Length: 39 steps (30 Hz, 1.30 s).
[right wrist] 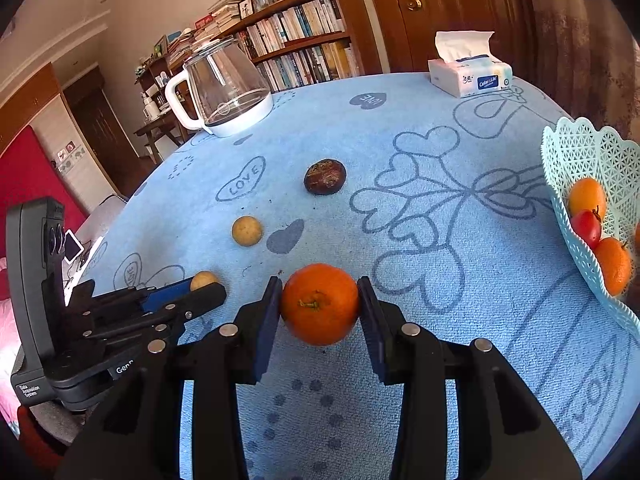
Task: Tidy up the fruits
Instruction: 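Grasp the small tan round fruit with the left tool while the right holds the orange, then carry the orange into the green basket and open the right tool while the left holds the tan fruit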
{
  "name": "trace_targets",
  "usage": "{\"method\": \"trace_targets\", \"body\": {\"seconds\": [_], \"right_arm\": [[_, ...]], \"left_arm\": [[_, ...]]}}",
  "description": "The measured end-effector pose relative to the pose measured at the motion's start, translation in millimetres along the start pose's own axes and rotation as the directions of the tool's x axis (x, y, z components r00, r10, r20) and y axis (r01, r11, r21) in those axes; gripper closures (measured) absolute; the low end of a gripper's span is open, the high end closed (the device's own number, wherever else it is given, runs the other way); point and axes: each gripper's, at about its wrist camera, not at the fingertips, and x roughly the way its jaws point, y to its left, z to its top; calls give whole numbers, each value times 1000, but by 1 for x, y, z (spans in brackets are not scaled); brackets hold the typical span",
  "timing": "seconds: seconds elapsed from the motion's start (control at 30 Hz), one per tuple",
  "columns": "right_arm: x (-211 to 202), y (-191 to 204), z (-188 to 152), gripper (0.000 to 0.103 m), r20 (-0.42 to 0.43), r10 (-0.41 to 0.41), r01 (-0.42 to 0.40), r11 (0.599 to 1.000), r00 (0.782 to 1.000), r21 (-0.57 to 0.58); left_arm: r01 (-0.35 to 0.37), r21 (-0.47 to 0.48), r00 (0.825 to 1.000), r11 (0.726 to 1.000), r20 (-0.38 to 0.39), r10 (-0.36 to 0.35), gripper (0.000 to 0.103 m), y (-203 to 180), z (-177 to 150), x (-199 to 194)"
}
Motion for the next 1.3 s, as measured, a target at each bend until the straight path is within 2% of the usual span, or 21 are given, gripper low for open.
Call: {"method": "trace_targets", "body": {"seconds": [0.37, 0.6, 1.07, 1.3], "right_arm": [[-16, -6, 9, 63, 48, 3, -4, 1000, 999, 24], [-38, -22, 19, 63, 101, -12, 6, 998, 995, 65], [-102, -103, 31, 63, 222, -143, 84, 963, 965, 254], [-116, -139, 32, 63, 216, -216, 130, 926, 952, 355]], "left_arm": [[12, -39, 1000, 999, 20, -11, 77, 7, 1, -3], [14, -40, 1000, 999, 21, -13, 77, 7, 0, -4], [15, -40, 1000, 999, 21, -14, 77, 7, 0, -4], [15, -40, 1000, 999, 21, -14, 77, 7, 0, -4]]}}
